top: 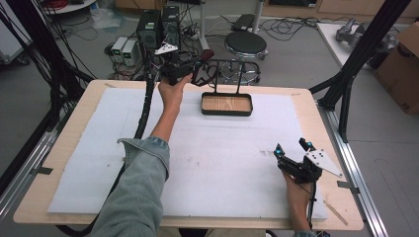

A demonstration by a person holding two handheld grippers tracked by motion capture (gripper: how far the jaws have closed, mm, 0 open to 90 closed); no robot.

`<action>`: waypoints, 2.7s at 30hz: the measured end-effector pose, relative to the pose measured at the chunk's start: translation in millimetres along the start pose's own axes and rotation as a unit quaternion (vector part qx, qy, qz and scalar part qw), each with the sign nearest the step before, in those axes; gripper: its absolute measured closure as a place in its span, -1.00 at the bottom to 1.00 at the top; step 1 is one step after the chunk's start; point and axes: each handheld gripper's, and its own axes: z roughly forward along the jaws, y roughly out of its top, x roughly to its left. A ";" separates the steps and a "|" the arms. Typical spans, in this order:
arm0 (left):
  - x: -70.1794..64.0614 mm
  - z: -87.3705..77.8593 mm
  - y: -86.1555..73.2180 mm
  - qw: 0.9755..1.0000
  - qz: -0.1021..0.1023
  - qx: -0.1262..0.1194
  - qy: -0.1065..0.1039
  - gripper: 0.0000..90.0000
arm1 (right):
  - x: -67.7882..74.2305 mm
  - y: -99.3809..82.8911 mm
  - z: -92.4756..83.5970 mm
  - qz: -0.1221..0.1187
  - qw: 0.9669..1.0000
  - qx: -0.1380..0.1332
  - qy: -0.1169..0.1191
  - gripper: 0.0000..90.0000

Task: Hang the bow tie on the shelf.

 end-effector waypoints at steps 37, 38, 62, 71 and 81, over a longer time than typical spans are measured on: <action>15.3 -9.2 -16.7 0.997 0.042 0.037 0.044 0.48 | -1.4 -0.1 -0.2 0.000 1.000 -0.001 0.000 -0.73; 13.9 -10.9 -15.6 0.997 0.050 0.038 0.046 0.45 | -1.3 -0.1 -0.2 0.000 1.000 -0.001 0.000 -0.73; 2.2 -98.0 4.9 0.988 0.144 0.040 0.038 -0.03 | -1.3 -0.1 -0.1 0.001 1.000 -0.002 -0.004 -0.73; 5.3 -134.0 5.4 0.991 0.131 0.021 0.031 -0.26 | -1.2 -0.2 -0.1 0.001 1.000 -0.001 -0.006 -0.73; 6.3 -167.5 -3.0 0.991 0.129 0.021 0.033 -0.45 | -1.0 -0.1 0.4 -0.002 1.000 -0.003 -0.007 -0.73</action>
